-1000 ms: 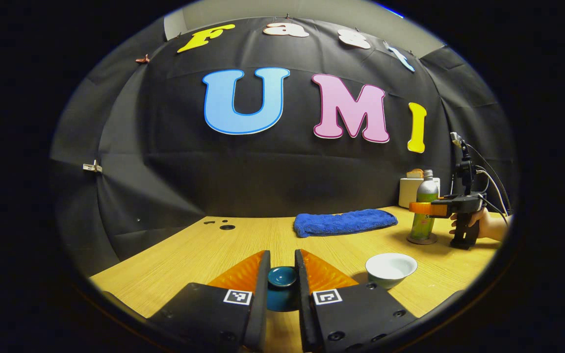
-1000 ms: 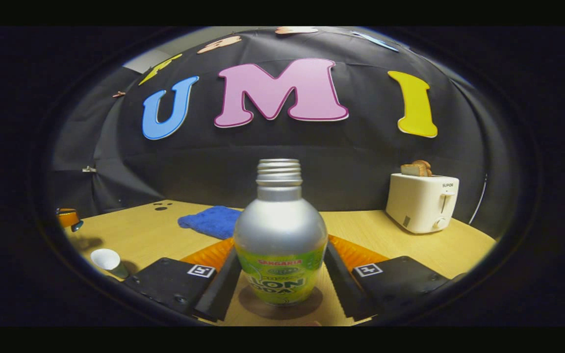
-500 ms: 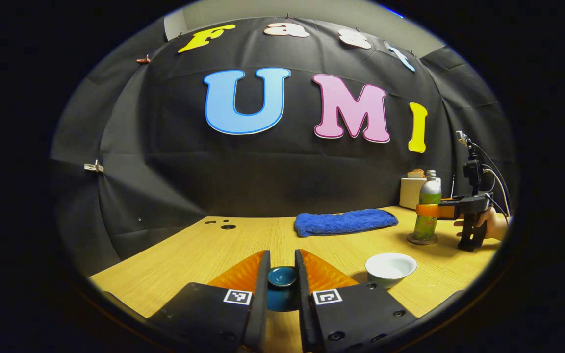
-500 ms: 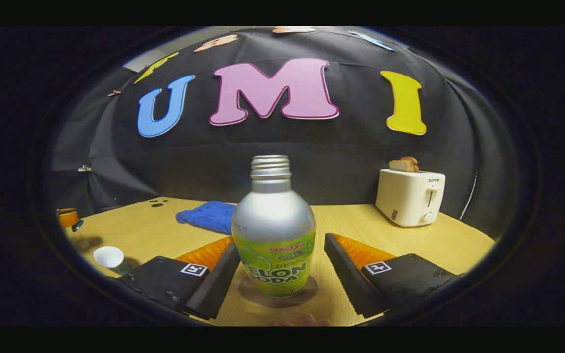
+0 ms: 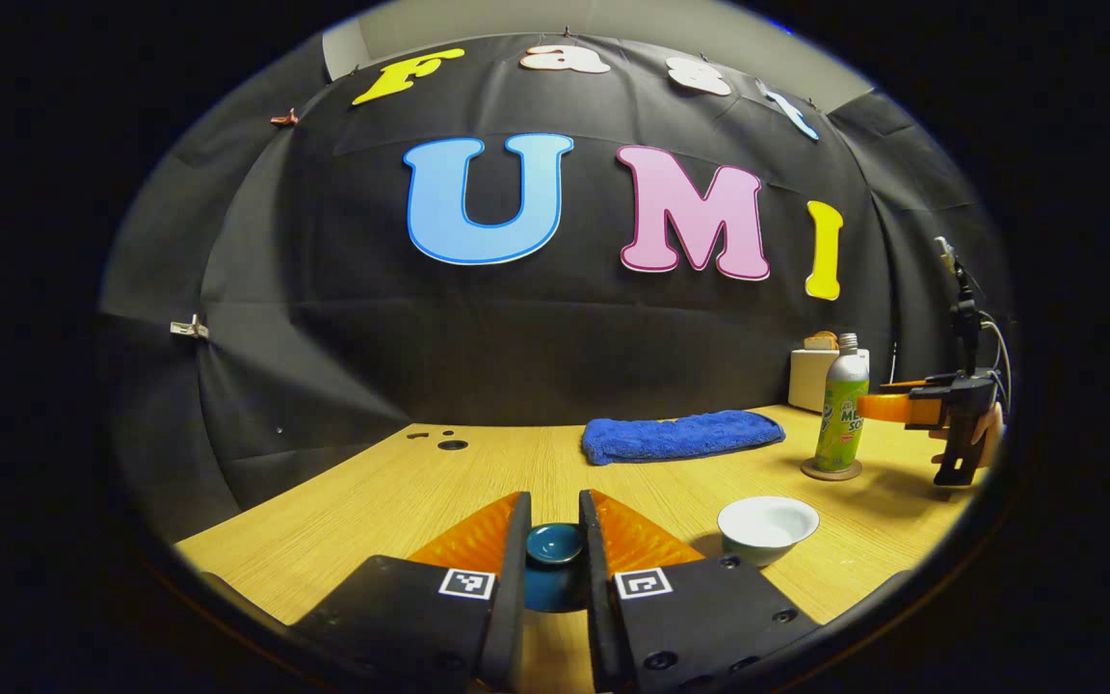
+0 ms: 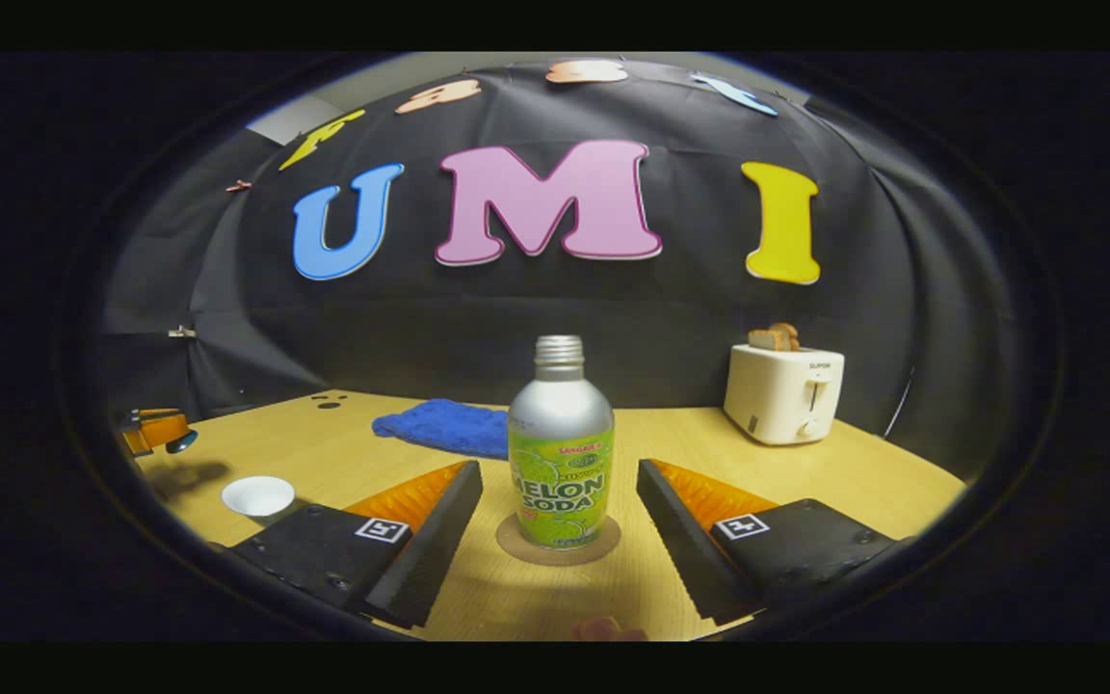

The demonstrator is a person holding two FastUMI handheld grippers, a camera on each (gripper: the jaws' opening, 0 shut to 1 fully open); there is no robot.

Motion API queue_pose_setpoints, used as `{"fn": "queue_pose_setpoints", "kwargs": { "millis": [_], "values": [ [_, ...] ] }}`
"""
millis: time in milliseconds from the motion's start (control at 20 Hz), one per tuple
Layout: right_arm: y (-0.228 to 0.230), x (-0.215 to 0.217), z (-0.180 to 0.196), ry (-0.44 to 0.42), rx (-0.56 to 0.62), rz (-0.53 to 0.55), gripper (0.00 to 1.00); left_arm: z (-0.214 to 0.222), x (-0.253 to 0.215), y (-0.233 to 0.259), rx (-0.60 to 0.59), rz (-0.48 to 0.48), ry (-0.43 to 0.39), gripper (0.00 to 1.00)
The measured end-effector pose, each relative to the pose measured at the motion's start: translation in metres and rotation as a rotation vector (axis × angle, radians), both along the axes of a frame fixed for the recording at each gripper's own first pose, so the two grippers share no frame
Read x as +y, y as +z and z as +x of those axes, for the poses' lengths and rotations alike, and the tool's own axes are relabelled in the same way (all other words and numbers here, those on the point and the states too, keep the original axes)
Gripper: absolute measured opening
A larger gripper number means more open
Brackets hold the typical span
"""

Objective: Open the teacup lid with one hand, grasp the water bottle and pour water into the teacup with the other hand; after pouring, place the water bottle on the coaster and then close the teacup lid.

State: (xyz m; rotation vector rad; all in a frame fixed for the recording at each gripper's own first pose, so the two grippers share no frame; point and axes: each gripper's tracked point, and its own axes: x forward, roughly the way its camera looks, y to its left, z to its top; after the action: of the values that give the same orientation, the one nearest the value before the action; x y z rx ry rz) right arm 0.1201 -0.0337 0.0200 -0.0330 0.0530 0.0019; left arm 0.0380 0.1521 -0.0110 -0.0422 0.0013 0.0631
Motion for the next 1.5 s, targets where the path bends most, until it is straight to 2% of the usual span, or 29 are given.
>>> {"fn": "queue_pose_setpoints", "kwargs": {
  "millis": [150, 450, 700, 850, 950, 1050, 1150, 1200, 1500],
  "values": [
    [0.004, 0.006, -0.030, 0.026, -0.002, -0.012, 0.99, 0.000, -0.001, 0.001, 0.000, -0.001, -0.006, 0.31],
    [0.000, 0.003, -0.069, 0.033, -0.030, -0.063, 0.96, -0.008, -0.023, 0.002, -0.006, 0.015, -0.088, 0.31],
    [-0.005, 0.005, -0.071, 0.086, -0.059, -0.037, 0.96, -0.005, -0.049, 0.011, 0.000, 0.076, -0.113, 0.31],
    [-0.016, 0.008, -0.071, 0.100, -0.032, 0.001, 0.96, -0.001, -0.079, 0.026, -0.027, 0.078, -0.168, 0.31],
    [-0.023, 0.005, -0.069, 0.090, -0.007, 0.017, 0.96, 0.006, -0.100, 0.030, -0.026, 0.075, -0.210, 0.31],
    [-0.020, 0.004, -0.066, 0.080, -0.045, 0.061, 0.97, 0.013, -0.120, 0.028, -0.020, 0.081, -0.246, 0.31],
    [-0.018, -0.005, -0.072, 0.053, -0.044, 0.048, 0.96, 0.023, -0.136, 0.021, 0.007, 0.095, -0.273, 0.31],
    [-0.018, -0.009, -0.071, 0.033, -0.047, 0.023, 0.96, 0.027, -0.143, 0.019, 0.019, 0.100, -0.284, 0.31],
    [-0.018, -0.017, -0.067, -0.012, -0.054, 0.028, 0.97, 0.044, -0.163, 0.002, 0.084, 0.113, -0.306, 0.32]
  ]
}}
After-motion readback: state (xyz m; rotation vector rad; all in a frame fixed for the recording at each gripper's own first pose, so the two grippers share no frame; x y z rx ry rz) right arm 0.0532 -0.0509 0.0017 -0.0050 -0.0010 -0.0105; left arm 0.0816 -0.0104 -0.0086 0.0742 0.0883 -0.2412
